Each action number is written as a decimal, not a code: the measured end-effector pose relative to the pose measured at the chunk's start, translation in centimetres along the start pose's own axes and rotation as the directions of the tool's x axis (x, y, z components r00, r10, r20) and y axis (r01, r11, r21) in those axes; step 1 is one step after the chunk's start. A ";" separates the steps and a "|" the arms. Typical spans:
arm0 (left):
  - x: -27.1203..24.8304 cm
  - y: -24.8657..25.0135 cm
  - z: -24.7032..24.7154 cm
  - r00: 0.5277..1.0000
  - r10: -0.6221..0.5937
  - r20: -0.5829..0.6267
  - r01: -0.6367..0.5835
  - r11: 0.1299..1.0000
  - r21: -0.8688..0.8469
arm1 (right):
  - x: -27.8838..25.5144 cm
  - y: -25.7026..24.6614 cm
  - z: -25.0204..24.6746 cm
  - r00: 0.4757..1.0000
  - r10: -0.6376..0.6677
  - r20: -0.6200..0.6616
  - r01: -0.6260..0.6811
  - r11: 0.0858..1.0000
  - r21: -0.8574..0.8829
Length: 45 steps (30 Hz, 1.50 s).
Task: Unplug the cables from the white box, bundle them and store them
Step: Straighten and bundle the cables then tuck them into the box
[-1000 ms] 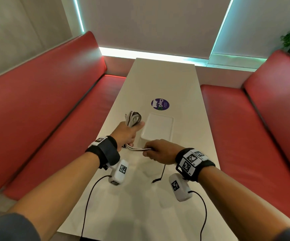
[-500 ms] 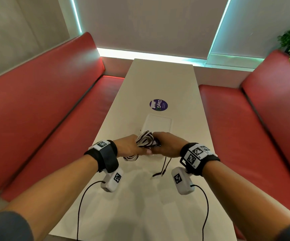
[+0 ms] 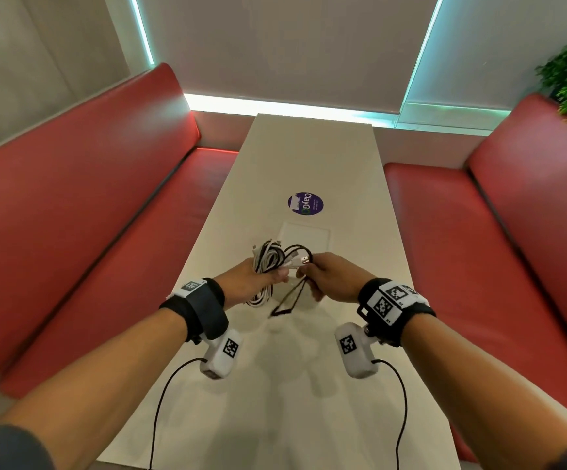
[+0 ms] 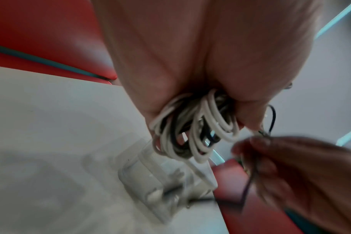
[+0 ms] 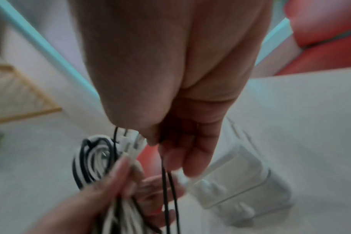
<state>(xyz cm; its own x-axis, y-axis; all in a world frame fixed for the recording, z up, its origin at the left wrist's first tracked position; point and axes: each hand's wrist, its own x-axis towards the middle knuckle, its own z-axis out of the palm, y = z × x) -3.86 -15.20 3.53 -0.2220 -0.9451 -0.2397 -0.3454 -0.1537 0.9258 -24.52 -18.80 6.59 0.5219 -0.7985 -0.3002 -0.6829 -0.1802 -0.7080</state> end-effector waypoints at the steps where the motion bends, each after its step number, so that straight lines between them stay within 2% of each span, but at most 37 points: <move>1: 0.0 0.1 0.4 0.999 0.017 0.034 -0.016 0.999 -0.044 | 0.2 0.0 0.1 1.000 0.004 0.002 -0.005 0.991 0.132; 3: -0.4 0.4 1.2 0.994 0.040 0.102 -0.022 0.984 -0.176 | 0.4 -0.3 0.0 1.000 0.003 -0.005 -0.001 0.942 0.334; 5: -0.7 0.7 1.8 0.988 0.055 0.145 -0.024 0.978 -0.205 | 0.2 -0.3 0.0 1.000 -0.001 -0.003 0.002 0.898 0.439; 9: -1.0 0.8 2.3 0.989 -0.050 0.140 0.052 0.999 -0.004 | -0.5 0.9 0.0 0.996 0.027 0.084 -0.068 0.839 0.540; 13: -1.1 1.1 2.2 0.977 -0.016 0.211 -0.022 0.984 0.179 | -1.0 2.1 0.0 0.973 0.031 0.230 -0.159 0.810 0.565; 15: -1.1 1.1 2.1 0.980 -0.004 0.198 -0.079 0.909 0.410 | -1.4 2.6 -0.2 0.938 0.015 0.345 -0.204 0.831 0.517; 17: -1.4 0.9 2.1 0.980 -0.015 0.199 -0.113 0.779 0.617 | -1.4 2.6 -0.6 0.908 0.033 0.417 -0.206 0.903 0.378; 19: -1.2 0.5 2.2 0.977 -0.063 0.205 -0.112 0.665 0.738 | -1.0 2.1 -0.8 0.923 0.075 0.378 -0.134 0.982 0.132; 21: -1.1 0.4 2.5 0.975 -0.076 0.207 -0.132 0.551 0.824 | -0.5 1.1 -1.1 0.953 0.100 0.285 -0.072 0.992 -0.107; 23: -1.1 0.8 3.0 0.973 -0.076 0.218 -0.169 0.409 0.897 | -0.2 -0.2 -1.0 0.974 0.071 0.214 -0.037 0.987 -0.158; 26: -0.8 2.4 3.9 0.955 -0.082 0.284 -0.253 0.273 0.928 | 0.2 -1.7 0.0 0.960 0.071 0.272 -0.002 0.969 -0.247; 29: 0.0 3.4 4.6 0.928 -0.083 0.364 -0.340 0.215 0.916 | 0.7 -1.4 1.4 0.936 0.154 0.316 -0.056 0.953 -0.297; 32: 0.2 3.0 4.8 0.941 -0.109 0.322 -0.304 0.151 0.941 | 0.7 -0.7 2.2 0.944 0.183 0.275 -0.103 0.954 -0.282; 33: 0.1 2.7 4.8 0.944 -0.093 0.316 -0.302 0.143 0.943 | 0.7 -0.7 2.4 0.945 0.189 0.265 -0.106 0.948 -0.299; 36: -0.1 1.8 4.7 0.946 0.054 0.320 -0.324 0.137 0.936 | 0.7 -1.1 2.9 0.944 0.216 0.248 -0.105 0.912 -0.397; 38: 0.1 1.5 4.6 0.965 0.101 0.243 -0.258 0.182 0.949 | 0.8 -1.2 2.9 0.945 0.240 0.224 -0.114 0.880 -0.461; 40: 0.6 1.4 4.5 0.986 0.079 0.146 -0.160 0.220 0.962 | 1.1 -1.0 2.9 0.950 0.241 0.199 -0.120 0.869 -0.480; 45: 1.4 1.7 3.7 0.997 0.008 0.081 -0.082 0.137 0.987 | 1.1 -0.3 3.5 0.982 0.153 0.114 -0.081 0.875 -0.476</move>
<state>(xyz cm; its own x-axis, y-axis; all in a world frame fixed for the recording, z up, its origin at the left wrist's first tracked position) -8.15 -15.71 3.67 -0.2984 -0.9197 -0.2550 -0.9293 0.3409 -0.1420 -21.99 -17.60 4.21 0.4659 -0.7459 -0.4760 -0.8838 -0.3664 -0.2908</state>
